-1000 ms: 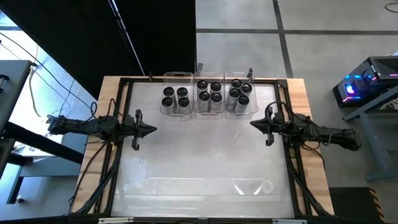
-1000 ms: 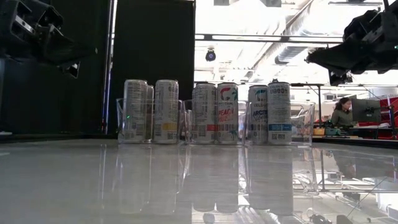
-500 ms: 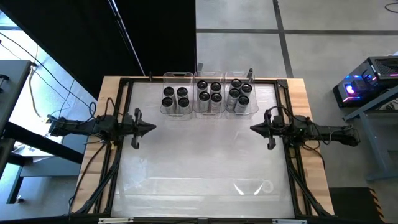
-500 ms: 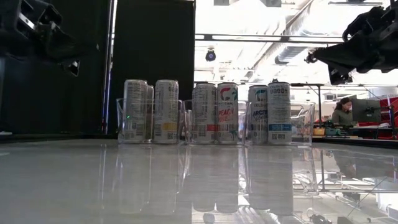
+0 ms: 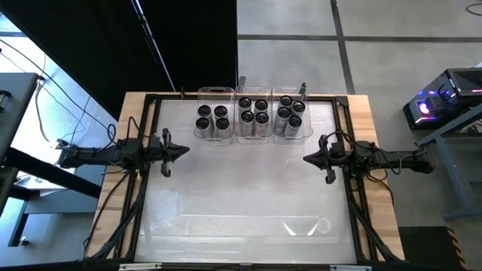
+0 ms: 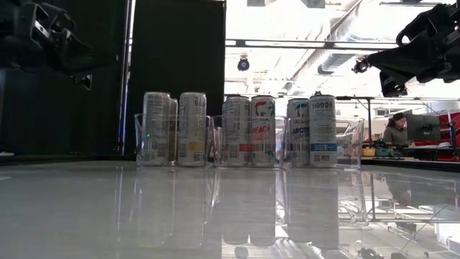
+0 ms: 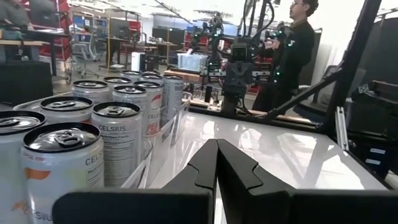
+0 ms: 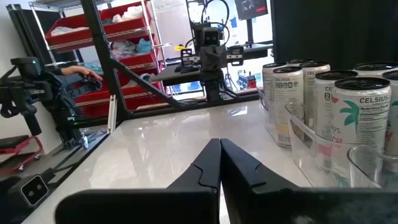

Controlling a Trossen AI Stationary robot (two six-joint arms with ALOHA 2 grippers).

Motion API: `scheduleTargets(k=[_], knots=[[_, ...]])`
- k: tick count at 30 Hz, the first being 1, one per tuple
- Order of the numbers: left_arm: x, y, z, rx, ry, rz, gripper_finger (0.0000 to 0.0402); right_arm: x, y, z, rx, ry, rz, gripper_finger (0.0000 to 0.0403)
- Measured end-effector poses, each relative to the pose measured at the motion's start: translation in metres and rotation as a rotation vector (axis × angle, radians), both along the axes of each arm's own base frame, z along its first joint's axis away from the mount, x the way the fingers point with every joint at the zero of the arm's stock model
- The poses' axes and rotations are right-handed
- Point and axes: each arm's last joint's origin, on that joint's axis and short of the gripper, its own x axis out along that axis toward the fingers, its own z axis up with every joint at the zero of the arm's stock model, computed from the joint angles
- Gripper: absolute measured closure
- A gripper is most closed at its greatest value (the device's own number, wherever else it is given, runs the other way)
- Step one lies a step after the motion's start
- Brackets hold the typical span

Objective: Sort soda cans
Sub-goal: Return to Home Position

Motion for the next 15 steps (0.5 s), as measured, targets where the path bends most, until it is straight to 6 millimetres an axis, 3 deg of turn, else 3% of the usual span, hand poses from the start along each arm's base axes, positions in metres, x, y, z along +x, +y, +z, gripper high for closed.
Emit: scheduleTargets(k=[15], knots=[[-0.0001, 0.0025, -0.0001, 0.000, 0.001, 0.026, 0.0401, 0.0000, 0.0000, -0.0001, 0.000, 0.000, 0.000, 0.0403]])
